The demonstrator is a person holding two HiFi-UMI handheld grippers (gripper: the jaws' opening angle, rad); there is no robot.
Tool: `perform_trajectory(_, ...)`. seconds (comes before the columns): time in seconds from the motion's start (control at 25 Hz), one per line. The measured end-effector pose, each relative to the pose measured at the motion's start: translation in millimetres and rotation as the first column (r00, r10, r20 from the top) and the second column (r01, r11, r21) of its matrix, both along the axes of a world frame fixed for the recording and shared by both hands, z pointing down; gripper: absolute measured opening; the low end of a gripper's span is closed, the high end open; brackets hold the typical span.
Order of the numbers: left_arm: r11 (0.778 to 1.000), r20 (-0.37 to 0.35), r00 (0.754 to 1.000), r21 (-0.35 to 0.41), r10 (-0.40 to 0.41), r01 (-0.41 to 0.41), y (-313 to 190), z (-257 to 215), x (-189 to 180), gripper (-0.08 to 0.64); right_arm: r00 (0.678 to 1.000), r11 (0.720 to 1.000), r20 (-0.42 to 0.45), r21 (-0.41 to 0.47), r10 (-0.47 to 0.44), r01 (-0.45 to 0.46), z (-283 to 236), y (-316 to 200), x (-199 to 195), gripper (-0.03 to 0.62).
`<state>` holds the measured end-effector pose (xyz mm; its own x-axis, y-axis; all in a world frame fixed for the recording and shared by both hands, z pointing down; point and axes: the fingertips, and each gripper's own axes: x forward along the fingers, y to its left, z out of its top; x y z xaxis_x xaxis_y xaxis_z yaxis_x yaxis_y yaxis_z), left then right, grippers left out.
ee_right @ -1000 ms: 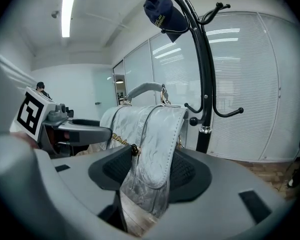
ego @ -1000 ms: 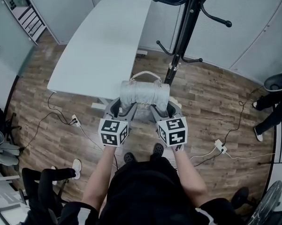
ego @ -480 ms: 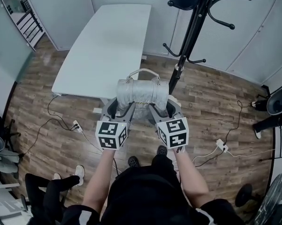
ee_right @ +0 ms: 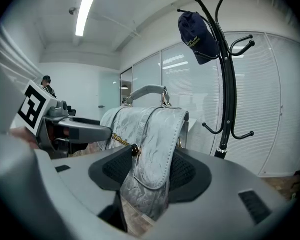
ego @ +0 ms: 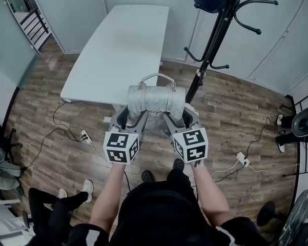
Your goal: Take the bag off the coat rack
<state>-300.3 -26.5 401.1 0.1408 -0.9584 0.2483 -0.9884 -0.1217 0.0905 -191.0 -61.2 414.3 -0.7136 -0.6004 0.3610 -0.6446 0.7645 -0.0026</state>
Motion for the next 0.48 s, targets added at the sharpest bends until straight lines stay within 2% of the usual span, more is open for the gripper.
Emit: perform_trajectory(0.48, 1.0, -0.002, 1.0, 0.006, 0.016, -0.016, 5.5, -4.3, 0.5, 0.267, 1.0, 1.0, 0.001, 0.012, 0.019, -0.019, -4.7, 7.8, 0.9, 0.233)
